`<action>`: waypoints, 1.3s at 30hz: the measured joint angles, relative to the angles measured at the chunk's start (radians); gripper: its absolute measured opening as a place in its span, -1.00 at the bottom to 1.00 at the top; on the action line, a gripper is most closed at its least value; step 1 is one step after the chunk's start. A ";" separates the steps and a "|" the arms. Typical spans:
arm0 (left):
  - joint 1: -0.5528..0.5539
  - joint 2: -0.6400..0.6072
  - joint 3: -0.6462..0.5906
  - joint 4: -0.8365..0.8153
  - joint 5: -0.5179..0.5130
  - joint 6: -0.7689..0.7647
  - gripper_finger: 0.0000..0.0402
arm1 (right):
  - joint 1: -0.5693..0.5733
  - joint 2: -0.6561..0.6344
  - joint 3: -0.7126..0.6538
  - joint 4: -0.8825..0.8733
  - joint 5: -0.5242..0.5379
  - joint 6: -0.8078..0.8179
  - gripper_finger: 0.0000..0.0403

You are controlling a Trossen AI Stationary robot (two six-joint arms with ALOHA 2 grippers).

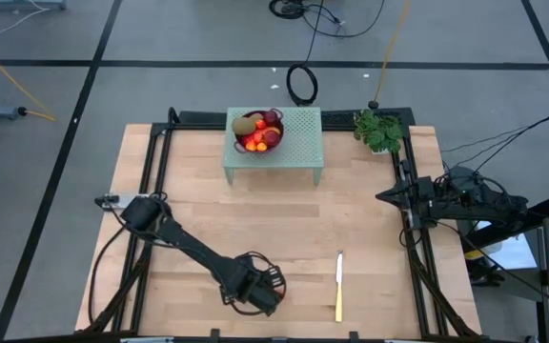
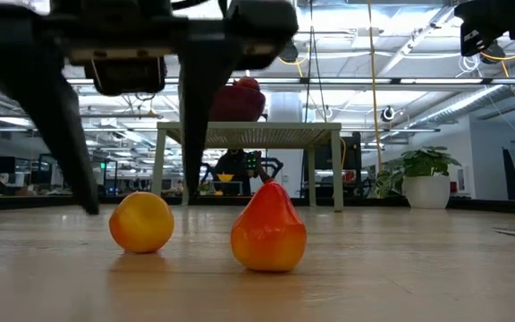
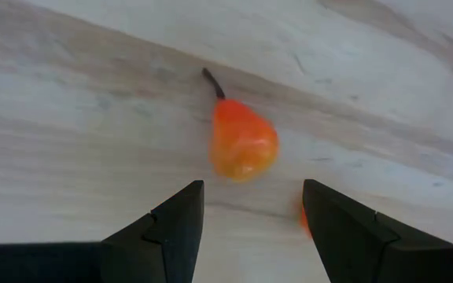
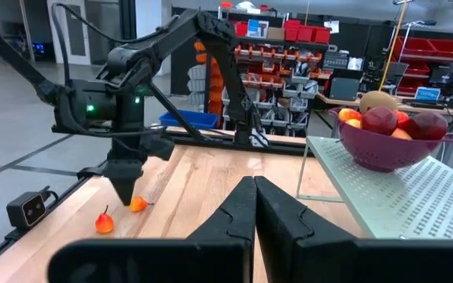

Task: Pick & Place Fruit
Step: Put the orange peach in the red strainer bowl on the shelf

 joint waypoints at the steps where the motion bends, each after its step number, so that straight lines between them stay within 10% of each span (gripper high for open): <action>1: 0.000 0.005 0.000 -0.001 -0.002 -0.002 0.09 | 0.000 0.000 0.000 0.000 0.000 0.000 -1.00; 28: 0.028 0.038 0.001 -0.027 0.008 0.000 0.08 | 0.000 0.000 0.000 -0.001 0.000 -0.001 -1.00; 39: 0.028 0.038 0.001 -0.025 0.011 0.006 -0.45 | 0.000 0.000 0.000 -0.001 0.001 -0.004 -1.00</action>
